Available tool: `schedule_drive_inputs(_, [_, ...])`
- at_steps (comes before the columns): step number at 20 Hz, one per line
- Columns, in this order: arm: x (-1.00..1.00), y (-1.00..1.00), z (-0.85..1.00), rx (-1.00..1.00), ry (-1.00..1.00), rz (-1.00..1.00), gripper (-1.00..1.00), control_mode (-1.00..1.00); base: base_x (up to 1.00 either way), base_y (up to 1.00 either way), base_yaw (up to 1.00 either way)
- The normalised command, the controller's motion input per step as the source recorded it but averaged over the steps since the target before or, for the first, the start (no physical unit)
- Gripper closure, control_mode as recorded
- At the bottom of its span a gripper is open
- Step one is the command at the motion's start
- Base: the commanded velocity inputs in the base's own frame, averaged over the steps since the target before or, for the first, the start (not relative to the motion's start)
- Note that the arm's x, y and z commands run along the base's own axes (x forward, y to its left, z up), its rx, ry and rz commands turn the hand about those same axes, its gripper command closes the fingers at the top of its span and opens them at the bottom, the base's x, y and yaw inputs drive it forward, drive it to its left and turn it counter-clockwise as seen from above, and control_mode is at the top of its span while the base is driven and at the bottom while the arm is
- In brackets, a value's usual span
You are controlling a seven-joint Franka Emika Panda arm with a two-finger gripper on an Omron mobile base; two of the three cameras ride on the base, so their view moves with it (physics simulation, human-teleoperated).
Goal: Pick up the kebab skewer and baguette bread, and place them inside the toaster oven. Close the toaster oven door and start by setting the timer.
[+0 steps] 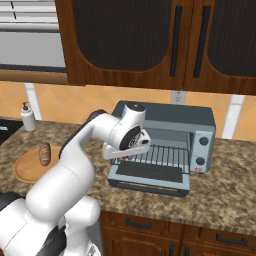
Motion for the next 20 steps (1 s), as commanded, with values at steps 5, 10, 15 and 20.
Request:
schedule_drive_inputs(5, [0.00, 0.00, -0.03, 0.00, 0.00, 0.00, 1.00, -1.00, 0.00, 0.00, 0.00])
schedule_drive_inputs(10, [0.01, 0.00, -0.01, 0.00, 0.00, 0.00, 1.00, -1.00, 0.00, 0.00, 0.00])
schedule_drive_inputs(15, [0.00, 0.00, -0.04, 0.00, 0.00, 0.00, 1.00, -1.00, 0.00, 0.00, 0.00])
schedule_drive_inputs(20, [0.03, 0.00, -0.08, 0.00, 0.00, 0.00, 1.00, -1.00, 0.00, 0.00, 0.00])
